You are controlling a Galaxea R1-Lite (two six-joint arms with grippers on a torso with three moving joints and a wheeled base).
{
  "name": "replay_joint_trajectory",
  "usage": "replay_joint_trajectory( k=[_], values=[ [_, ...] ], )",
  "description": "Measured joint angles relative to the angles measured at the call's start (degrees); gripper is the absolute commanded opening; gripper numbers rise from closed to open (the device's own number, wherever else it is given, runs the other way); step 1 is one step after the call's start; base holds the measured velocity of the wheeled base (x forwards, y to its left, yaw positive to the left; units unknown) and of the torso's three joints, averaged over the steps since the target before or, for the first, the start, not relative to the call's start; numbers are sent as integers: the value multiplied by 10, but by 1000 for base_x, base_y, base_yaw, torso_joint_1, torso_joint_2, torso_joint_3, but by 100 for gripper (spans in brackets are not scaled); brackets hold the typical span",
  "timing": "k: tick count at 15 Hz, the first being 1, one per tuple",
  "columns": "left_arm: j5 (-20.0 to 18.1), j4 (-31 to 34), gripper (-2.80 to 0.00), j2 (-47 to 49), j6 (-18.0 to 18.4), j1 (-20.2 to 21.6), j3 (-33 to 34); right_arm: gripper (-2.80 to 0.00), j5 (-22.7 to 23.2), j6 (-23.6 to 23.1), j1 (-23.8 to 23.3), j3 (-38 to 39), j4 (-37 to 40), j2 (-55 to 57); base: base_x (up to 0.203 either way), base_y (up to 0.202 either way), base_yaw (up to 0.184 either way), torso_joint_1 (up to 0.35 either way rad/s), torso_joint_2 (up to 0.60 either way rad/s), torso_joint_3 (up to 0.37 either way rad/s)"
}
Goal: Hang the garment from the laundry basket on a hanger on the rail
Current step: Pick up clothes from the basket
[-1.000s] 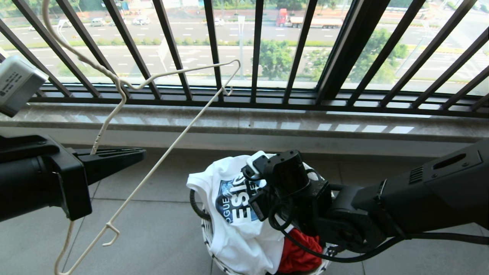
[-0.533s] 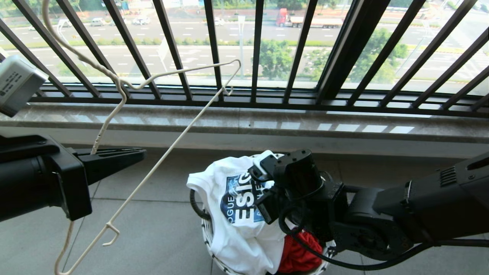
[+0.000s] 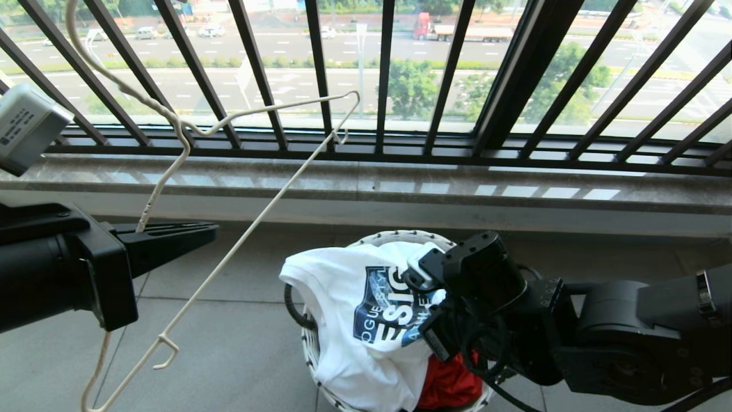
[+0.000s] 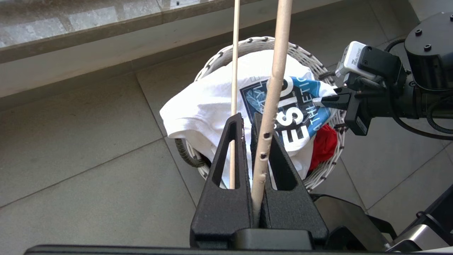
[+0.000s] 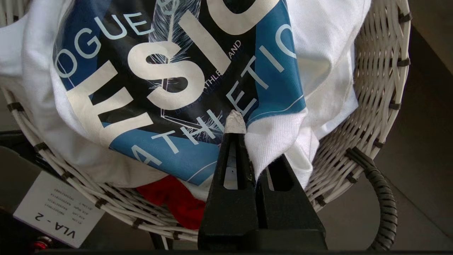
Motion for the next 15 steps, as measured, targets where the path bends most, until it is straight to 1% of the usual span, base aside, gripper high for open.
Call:
replay_joint_trajectory(
  k=[6, 10, 15],
  values=[
    [0, -1, -280, -1, 0, 0, 0, -280, -14, 0, -31, 33, 80, -44, 0, 0, 0, 0, 0, 0],
    [0, -1, -280, -2, 0, 0, -1, -280, -16, -4, -58, 58, 110, -54, 0, 0, 0, 0, 0, 0],
    [0, -2, -280, -3, 0, 0, -1, -280, -16, -14, -64, 75, 116, -46, 0, 0, 0, 0, 0, 0]
  ],
)
